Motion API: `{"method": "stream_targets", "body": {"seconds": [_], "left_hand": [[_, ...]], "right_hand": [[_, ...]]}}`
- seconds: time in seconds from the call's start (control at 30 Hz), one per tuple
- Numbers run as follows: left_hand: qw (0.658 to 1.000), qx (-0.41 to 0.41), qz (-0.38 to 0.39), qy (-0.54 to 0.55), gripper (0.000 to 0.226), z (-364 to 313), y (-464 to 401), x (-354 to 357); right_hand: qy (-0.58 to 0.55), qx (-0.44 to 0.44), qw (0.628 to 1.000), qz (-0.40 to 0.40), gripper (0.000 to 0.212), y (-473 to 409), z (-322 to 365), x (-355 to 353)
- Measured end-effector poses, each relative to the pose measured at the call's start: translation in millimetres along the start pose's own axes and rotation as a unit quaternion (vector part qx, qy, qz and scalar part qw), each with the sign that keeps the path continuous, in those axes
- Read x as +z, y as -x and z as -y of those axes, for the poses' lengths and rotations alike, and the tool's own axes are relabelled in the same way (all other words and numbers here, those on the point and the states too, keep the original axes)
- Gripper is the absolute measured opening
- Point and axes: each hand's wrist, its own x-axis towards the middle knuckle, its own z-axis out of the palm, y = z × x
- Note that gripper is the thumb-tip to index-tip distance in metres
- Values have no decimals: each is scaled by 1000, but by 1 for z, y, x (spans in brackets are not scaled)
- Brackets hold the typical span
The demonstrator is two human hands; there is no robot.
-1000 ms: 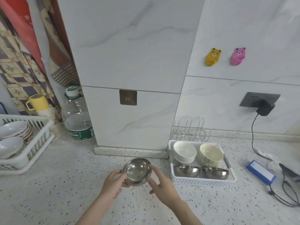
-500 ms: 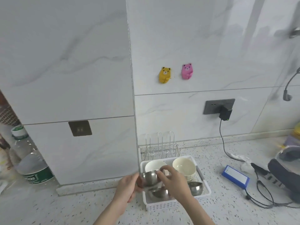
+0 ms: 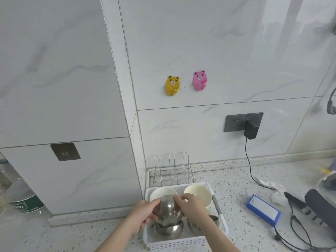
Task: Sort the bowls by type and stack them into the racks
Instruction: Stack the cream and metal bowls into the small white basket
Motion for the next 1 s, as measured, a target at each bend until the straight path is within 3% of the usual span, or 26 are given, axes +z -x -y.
{"method": "stream_targets", "body": {"seconds": [0.3, 0.77, 1.0], "left_hand": [[998, -5, 10, -59, 32, 18, -8, 3], [996, 36, 38, -69, 16, 36, 5, 2], [998, 49, 32, -13, 21, 47, 25, -24]], "right_hand": [[24, 12, 998, 56, 37, -9, -21, 15], [51, -10, 997, 65, 28, 16, -19, 11], [85, 12, 996, 19, 58, 38, -7, 11]]}}
